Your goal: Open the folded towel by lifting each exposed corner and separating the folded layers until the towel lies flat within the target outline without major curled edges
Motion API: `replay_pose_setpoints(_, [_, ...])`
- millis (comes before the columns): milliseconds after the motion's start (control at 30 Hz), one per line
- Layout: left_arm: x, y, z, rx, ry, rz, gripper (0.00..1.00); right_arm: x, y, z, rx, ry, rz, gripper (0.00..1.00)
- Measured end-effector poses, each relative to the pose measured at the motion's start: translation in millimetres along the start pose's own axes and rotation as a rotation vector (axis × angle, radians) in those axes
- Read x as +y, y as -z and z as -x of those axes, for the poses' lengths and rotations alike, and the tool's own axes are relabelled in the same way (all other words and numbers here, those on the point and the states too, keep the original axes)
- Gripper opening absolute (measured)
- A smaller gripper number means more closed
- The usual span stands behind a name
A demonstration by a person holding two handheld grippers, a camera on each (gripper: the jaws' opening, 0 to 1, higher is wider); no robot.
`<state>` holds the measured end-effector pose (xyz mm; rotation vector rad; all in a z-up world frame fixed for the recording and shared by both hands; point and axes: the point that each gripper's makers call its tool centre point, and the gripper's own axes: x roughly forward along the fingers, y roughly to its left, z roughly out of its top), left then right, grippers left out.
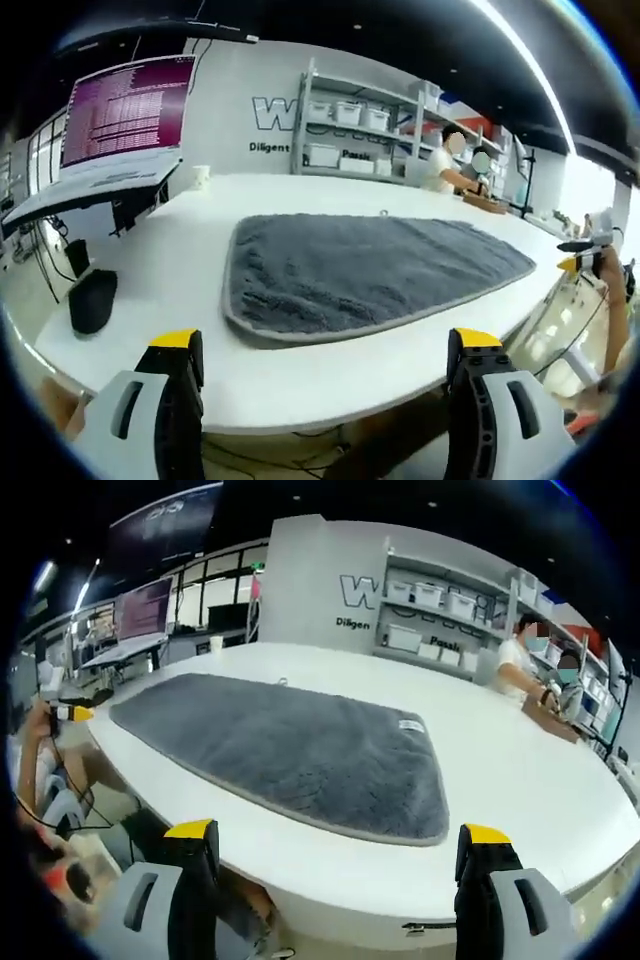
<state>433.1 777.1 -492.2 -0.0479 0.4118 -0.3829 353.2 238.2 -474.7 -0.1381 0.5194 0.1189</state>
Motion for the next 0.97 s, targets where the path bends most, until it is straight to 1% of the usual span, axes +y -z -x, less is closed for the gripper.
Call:
replay_pose_setpoints(133, [0.6, 5.7, 0.4, 0.022, 0.007, 0.002, 0.99, -4.5, -2.1, 2.3, -0.009, 0.013, -0.012, 0.99])
replay_pose_setpoints(367, [-5.5, 1.3, 1.5, 0.0, 0.028, 0.005, 0.99, -6.9, 1.3, 2.7, -0.002, 0.019, -0.019, 0.98])
replay_pose_setpoints(500, [-7.0, 3.0, 0.0, 0.009, 0.033, 0.002, 0.99, -7.8, 2.3, 3.0, 0.001, 0.017, -0.022, 0.98])
replay_pose_setpoints(767, [-12.8, 4.0, -3.3, 0.01, 0.054, 0.003, 0.99, -15.2, 3.7, 6.8, 0.004, 0.037, -0.024, 0.98])
replay_pose_setpoints(833, [-14.8, 2.7, -3.7, 0.002, 0.063, 0.001, 0.99, -14.6, 3.5, 7.3, 0.002, 0.04, -0.026, 0.98])
replay_pose_setpoints(967, [-20.6, -4.8, -3.4, -0.039, 0.09, 0.015, 0.99, -15.6, 3.8, 8.0, 0.0, 0.045, -0.03, 0.97])
